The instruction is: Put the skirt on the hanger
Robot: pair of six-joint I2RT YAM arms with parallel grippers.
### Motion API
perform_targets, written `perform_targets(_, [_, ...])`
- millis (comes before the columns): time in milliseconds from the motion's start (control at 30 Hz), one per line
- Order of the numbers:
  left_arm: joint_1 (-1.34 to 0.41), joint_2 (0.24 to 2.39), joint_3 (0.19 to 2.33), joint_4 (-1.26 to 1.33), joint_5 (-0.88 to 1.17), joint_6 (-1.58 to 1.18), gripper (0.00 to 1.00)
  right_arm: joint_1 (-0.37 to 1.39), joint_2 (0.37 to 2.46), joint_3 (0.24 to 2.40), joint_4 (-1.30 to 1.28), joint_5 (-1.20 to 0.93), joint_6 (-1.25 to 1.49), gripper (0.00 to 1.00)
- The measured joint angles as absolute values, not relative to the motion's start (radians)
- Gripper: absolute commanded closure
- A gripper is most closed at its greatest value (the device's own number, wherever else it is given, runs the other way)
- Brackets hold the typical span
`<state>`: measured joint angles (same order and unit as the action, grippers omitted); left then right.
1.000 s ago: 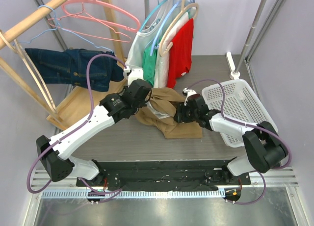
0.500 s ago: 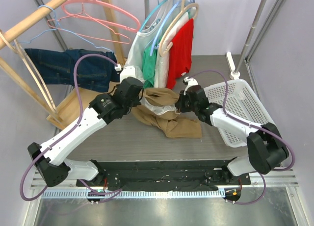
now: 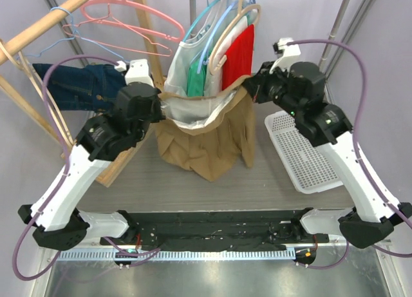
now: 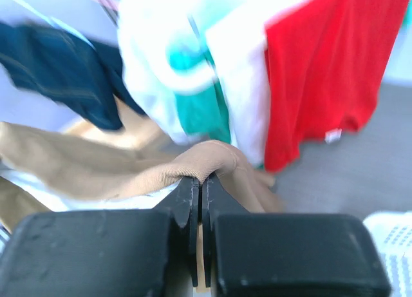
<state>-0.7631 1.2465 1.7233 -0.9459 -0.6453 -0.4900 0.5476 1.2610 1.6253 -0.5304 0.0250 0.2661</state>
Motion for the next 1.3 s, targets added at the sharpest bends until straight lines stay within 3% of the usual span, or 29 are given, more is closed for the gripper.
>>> perform_targets(300, [-0.763, 1.207, 1.928, -1.014, -0.599, -0.399, 1.00, 0.549, 1.256, 1.828, -0.676, -0.050, 0.270, 0.99])
perform_targets(467, [-0.762, 1.165, 1.901, -1.021, -0.540, -0.392, 1.00, 0.549, 1.256, 1.828, -0.725, -0.098, 0.310, 0.99])
perform_targets(600, [-0.760, 1.091, 1.683, -0.982, -0.472, -0.426, 1.00, 0.549, 1.225, 1.681, -0.712, -0.127, 0.358, 0.99])
perform_targets(1000, [-0.758, 0.925, 0.818, -0.678, -0.256, -0.628, 1.00, 0.549, 1.212, 0.904, -0.505, -0.187, 0.479, 0.99])
perform_targets(1300, [-0.758, 0.850, 0.597, -0.515, -0.236, -0.747, 1.00, 0.549, 1.278, 0.803, -0.340, -0.212, 0.505, 0.99])
